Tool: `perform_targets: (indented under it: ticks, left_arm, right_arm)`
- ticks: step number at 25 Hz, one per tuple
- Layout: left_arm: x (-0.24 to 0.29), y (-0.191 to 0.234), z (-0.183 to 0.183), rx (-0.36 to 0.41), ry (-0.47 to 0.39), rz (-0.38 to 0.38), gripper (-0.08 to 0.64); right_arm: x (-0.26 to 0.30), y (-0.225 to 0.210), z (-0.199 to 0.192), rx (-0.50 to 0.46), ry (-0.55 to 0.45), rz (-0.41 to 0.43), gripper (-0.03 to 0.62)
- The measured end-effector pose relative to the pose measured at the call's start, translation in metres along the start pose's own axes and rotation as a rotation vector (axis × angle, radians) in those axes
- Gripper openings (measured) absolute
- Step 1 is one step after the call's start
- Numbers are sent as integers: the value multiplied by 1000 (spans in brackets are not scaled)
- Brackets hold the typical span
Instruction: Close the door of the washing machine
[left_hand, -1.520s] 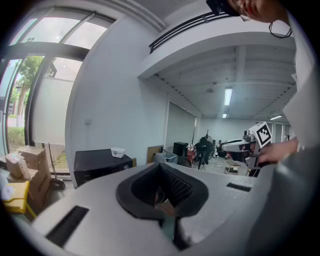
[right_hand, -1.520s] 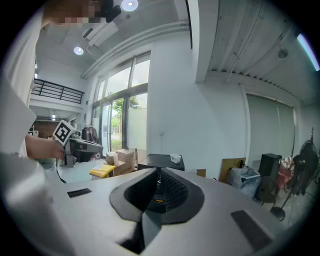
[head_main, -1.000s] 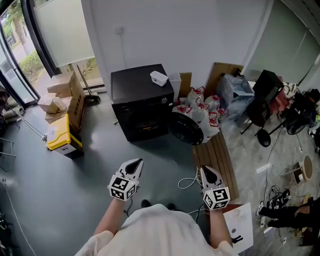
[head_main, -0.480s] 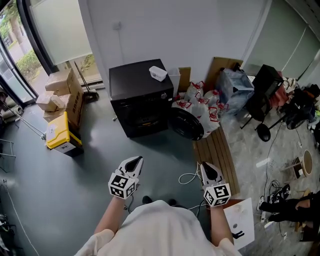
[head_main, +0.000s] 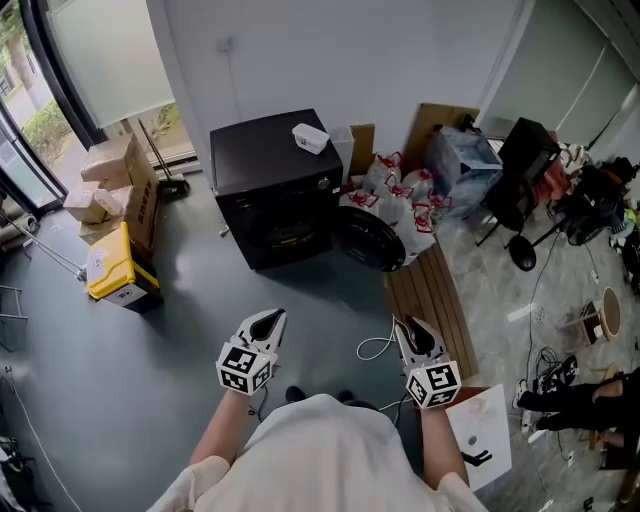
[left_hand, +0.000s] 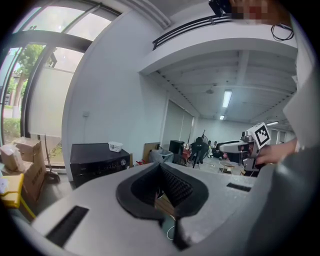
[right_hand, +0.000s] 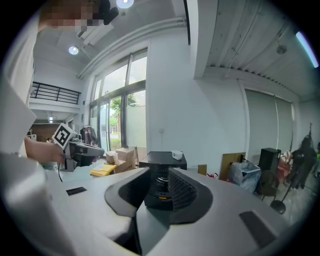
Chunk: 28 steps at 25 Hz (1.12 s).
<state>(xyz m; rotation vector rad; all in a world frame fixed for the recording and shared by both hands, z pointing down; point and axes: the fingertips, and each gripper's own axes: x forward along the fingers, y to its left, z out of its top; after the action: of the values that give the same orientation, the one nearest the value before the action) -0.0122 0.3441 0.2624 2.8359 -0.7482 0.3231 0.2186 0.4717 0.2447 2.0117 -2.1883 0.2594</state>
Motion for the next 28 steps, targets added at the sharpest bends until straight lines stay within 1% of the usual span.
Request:
perform_targets:
  ticks: [3,12,17,23,28]
  left_arm:
    - [-5,4,-4,6,10,-13,9]
    - [-24,26,-15,23,27,-35,9]
    - [-34,36,-23,12,33,-33,9]
    - [-30,49,-25,-1,39,-35,9]
    - [-10,58,-30,-14,61,-37,9]
  right_arm:
    - [3,8,-2,1,7,-4,149]
    - [18,40,-7,12,22,-17,149]
    - [20,50,-15,26,34,-27,149]
    - [33,55,-20,33,57,-24,149]
    - [50,39,-27,44,82,-21,149]
